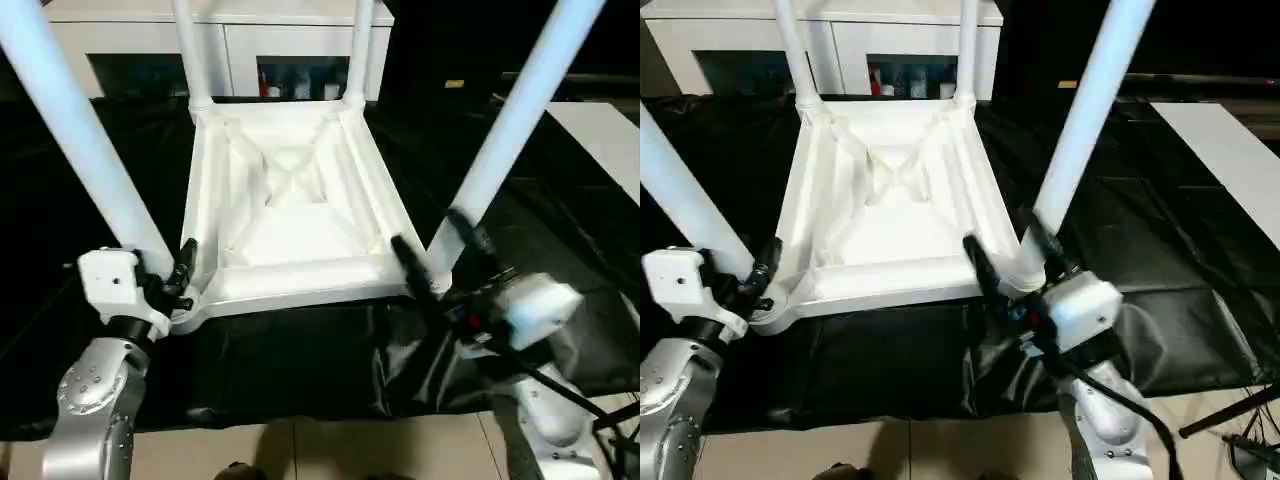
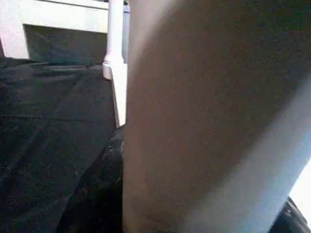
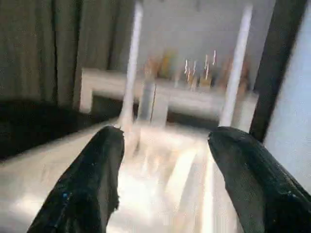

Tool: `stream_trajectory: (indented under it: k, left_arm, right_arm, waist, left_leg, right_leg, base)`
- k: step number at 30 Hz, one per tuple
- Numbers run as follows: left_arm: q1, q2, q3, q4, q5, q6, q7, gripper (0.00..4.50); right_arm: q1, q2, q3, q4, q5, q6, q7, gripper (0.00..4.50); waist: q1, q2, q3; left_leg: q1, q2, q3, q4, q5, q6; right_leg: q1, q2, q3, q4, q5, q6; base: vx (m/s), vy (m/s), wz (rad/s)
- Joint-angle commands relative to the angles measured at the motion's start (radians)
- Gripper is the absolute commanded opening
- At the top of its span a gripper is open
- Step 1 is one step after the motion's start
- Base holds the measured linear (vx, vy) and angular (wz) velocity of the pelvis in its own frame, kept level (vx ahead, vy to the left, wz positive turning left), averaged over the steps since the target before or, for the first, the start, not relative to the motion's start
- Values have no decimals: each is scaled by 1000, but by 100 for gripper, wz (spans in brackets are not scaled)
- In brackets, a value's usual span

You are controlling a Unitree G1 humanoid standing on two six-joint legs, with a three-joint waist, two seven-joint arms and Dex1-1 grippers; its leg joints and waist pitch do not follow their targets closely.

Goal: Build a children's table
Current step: Flip table

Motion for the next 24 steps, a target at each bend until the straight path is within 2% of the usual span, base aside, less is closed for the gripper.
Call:
stream_trajectory:
  k: [1, 3, 5, 6, 8, 9, 10, 11, 12, 13, 14, 15, 17, 18, 20, 21, 22, 23, 24]
  left_arm:
    - [-23, -53, 12, -54, -167, 18, -11, 197]
    - [-8, -79, 9, -66, -223, 33, -31, 197]
    - [-3, -86, 7, -71, -236, 38, -34, 197]
    - [9, -101, 6, -75, -254, 45, -36, 197]
    - [15, -109, 7, -77, -264, 49, -38, 197]
    - [33, -114, -6, -88, -255, 53, -48, 197]
    - [34, -114, -6, -88, -256, 53, -49, 197]
    - [34, -115, -6, -89, -256, 54, -49, 197]
    - [37, -122, -11, -98, -256, 64, -50, 197]
    - [37, -124, -13, -103, -256, 69, -48, 197]
    - [35, -126, -17, -106, -260, 73, -46, 197]
    - [33, -129, -22, -109, -267, 77, -42, 197]
    - [33, -130, -23, -109, -270, 77, -41, 197]
    - [31, -133, -23, -106, -273, 76, -37, 197]
    - [32, -135, -22, -106, -274, 75, -35, 197]
    - [34, -135, -20, -109, -271, 77, -35, 197]
    - [35, -135, -17, -110, -270, 78, -32, 197]
    - [35, -136, -14, -111, -269, 80, -30, 197]
    - [36, -136, -12, -113, -269, 81, -30, 197]
  right_arm:
    - [-14, -1, 2, 23, 41, 74, 13, 313]
    - [-39, -9, 19, 71, 84, 177, 36, 313]
    - [-44, -12, 24, 85, 95, 203, 46, 313]
    - [-52, -25, 33, 114, 88, 197, 72, 313]
    - [-54, -29, 34, 123, 93, 193, 87, 313]
    - [-63, -35, 28, 134, 131, 257, 107, 331]
    - [-64, -35, 28, 134, 133, 262, 107, 341]
    - [-65, -34, 26, 135, 135, 268, 106, 341]
    - [-76, -23, 13, 137, 176, 329, 102, 349]
    - [-81, -19, 8, 136, 196, 349, 103, 358]
    - [-90, -6, 0, 132, 232, 380, 102, 358]
    - [-104, 15, -12, 129, 283, 415, 100, 371]
    - [-109, 21, -16, 130, 295, 422, 97, 387]
    - [-137, 57, -42, 147, 364, 474, 76, 403]
    - [-149, 67, -52, 158, 383, 500, 65, 412]
    - [-167, 92, -73, 174, 417, 532, 49, 422]
    - [-182, 118, -96, 185, 454, 542, 31, 430]
    - [-193, 134, -112, 191, 478, 550, 19, 438]
    - [-200, 143, -122, 194, 496, 555, 13, 444]
  waist:
    - [0, 12, -56]
    - [0, 11, -59]
    - [2, 12, -60]
    - [3, 7, -60]
    - [8, 9, -62]
    - [9, 2, -62]
    - [8, 5, -61]
    - [9, 6, -62]
    - [8, 3, -62]
    - [9, 4, -61]
    - [7, 0, -60]
    - [8, 2, -61]
    - [8, 3, -60]
    - [7, 4, -59]
    - [7, 3, -61]
    - [9, 4, -61]
    - [7, -1, -61]
    - [8, 2, -63]
    - [7, 1, -62]
  left_leg:
    - [19, 31, -27, -84, -371, -10]
    - [18, 31, -26, -80, -337, -1]
    - [16, 31, -24, -77, -310, 5]
    - [16, 31, -22, -76, -302, 8]
    - [16, 32, -21, -74, -277, 14]
    - [14, 34, -22, -74, -255, 25]
    - [13, 34, -22, -75, -251, 27]
    - [17, 34, -20, -74, -257, 25]
    - [18, 33, -20, -73, -260, 26]
    - [17, 34, -22, -76, -271, 23]
    - [18, 33, -21, -76, -285, 21]
    - [19, 33, -22, -77, -295, 15]
    - [19, 34, -23, -79, -302, 4]
    - [20, 34, -22, -79, -308, 2]
    - [19, 33, -23, -79, -295, -11]
    - [21, 34, -22, -79, -289, -15]
    - [20, 33, -22, -79, -287, -13]
    - [19, 33, -23, -80, -284, -15]
    - [19, 32, -22, -79, -280, -15]
  right_leg:
    - [23, -34, 27, -78, -199, -138]
    - [26, -35, 27, -74, -176, -148]
    - [28, -36, 27, -74, -154, -156]
    - [27, -36, 27, -75, -149, -157]
    - [29, -37, 27, -72, -129, -162]
    - [34, -36, 26, -69, -108, -161]
    - [35, -35, 25, -69, -104, -160]
    - [29, -34, 26, -72, -109, -156]
    - [30, -33, 26, -72, -112, -155]
    - [31, -35, 25, -72, -135, -151]
    - [30, -36, 26, -74, -162, -146]
    - [29, -37, 26, -76, -190, -140]
    - [26, -38, 26, -79, -219, -130]
    - [23, -37, 27, -80, -229, -128]
    - [25, -37, 26, -78, -222, -124]
    - [23, -36, 26, -77, -211, -122]
    - [23, -36, 26, -77, -206, -124]
    - [25, -38, 26, -75, -204, -126]
    - [24, -37, 26, -75, -201, -124]
  base:
    - [0, 0, 0]
    - [0, 0, 0]
    - [0, 0, 0]
    - [0, 0, 0]
    - [0, 0, 0]
    - [0, 0, 0]
    - [0, 0, 0]
    - [0, 0, 0]
    - [0, 0, 0]
    - [0, 0, 0]
    - [0, 0, 0]
    - [0, 0, 0]
    - [0, 0, 0]
    - [0, 0, 0]
    - [0, 0, 0]
    - [0, 0, 0]
    - [0, 0, 0]
    - [0, 0, 0]
    - [0, 0, 0]
